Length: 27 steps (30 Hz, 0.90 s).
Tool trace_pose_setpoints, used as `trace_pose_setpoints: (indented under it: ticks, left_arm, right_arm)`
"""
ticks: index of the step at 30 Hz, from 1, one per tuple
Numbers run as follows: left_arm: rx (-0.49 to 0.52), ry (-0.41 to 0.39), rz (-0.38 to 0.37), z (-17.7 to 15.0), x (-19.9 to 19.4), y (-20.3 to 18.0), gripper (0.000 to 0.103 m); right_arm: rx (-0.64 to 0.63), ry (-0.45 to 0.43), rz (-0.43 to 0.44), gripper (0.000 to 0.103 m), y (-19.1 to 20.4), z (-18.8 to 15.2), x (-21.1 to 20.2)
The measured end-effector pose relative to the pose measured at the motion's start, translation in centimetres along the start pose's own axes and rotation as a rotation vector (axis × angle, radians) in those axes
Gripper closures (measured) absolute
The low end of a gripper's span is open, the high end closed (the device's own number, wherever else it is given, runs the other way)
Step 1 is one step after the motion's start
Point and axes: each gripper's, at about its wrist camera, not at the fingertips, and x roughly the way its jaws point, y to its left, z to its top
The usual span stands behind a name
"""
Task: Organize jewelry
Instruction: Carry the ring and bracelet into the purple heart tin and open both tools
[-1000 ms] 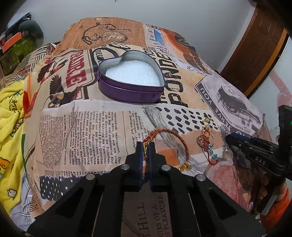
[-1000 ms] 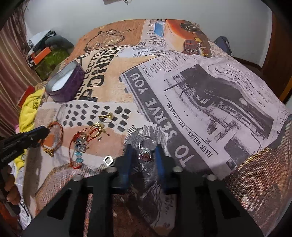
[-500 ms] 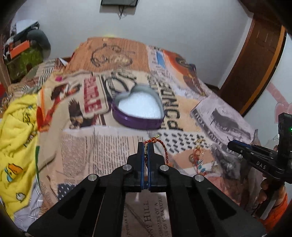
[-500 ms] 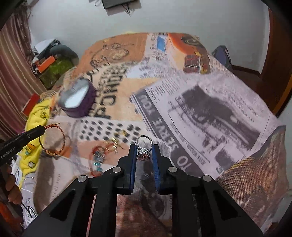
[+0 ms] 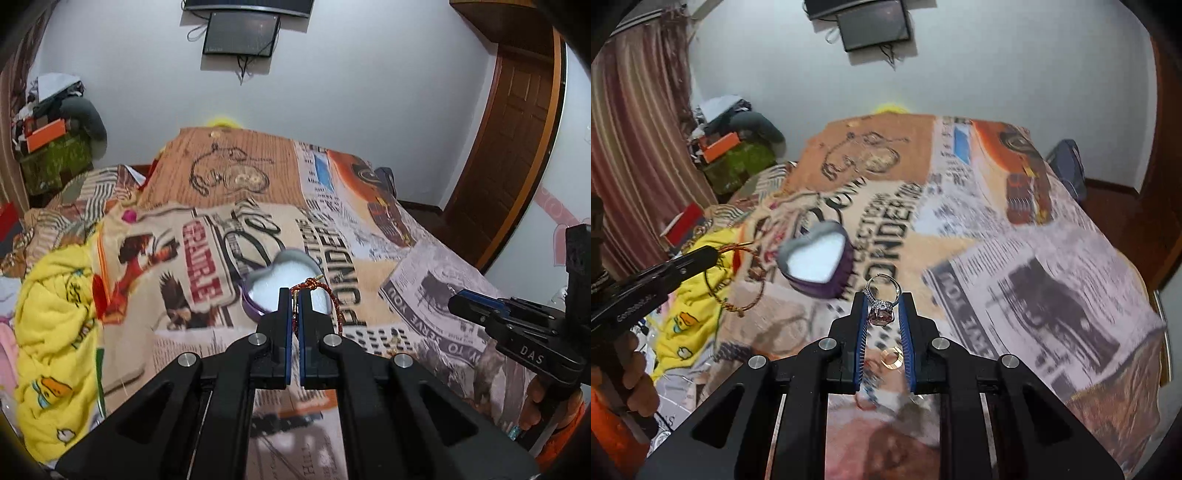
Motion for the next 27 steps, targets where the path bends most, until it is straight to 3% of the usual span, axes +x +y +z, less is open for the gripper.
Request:
trace_pose_setpoints:
  ticks: [13, 27]
  left_arm:
    - [0.034, -0.019, -0.007, 3.3, 3.2, 1.8, 0.102]
    - [0.064, 0.120, -0.049, 2.5, 10.6, 2.8, 0.102]
  right_arm:
    - [-0.083, -0.041, 0.058, 0.088, 3.5, 3.5, 2.7]
    - [-0.122, 0.070, 0.104, 0.088, 3.8, 4.5, 8.5]
